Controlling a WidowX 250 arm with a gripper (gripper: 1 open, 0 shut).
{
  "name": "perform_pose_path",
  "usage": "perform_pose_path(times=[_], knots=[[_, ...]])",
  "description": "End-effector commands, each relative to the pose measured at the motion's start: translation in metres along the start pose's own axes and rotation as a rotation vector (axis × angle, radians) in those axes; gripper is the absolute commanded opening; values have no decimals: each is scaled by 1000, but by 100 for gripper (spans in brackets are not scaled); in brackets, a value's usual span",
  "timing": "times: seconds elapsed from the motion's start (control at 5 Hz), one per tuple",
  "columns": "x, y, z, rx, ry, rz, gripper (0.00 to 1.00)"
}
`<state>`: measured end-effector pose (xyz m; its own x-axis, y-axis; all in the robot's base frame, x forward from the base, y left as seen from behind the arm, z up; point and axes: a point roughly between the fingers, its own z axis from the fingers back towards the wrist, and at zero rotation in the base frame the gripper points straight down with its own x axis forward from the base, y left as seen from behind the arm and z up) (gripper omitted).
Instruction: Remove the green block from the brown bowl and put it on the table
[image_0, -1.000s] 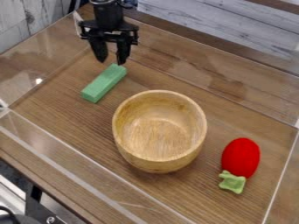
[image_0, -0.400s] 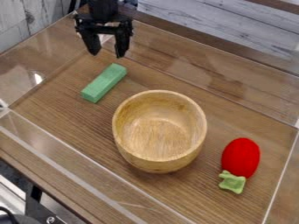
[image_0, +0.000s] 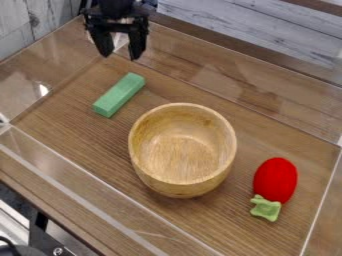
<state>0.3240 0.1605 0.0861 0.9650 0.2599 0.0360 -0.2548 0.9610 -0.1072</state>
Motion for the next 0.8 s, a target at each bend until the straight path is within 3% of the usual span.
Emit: perform_pose_path(times=[0.0,0.6], knots=[[7,3,40,15,-96,-33,100],[6,4,44,-5,-81,-154,100]])
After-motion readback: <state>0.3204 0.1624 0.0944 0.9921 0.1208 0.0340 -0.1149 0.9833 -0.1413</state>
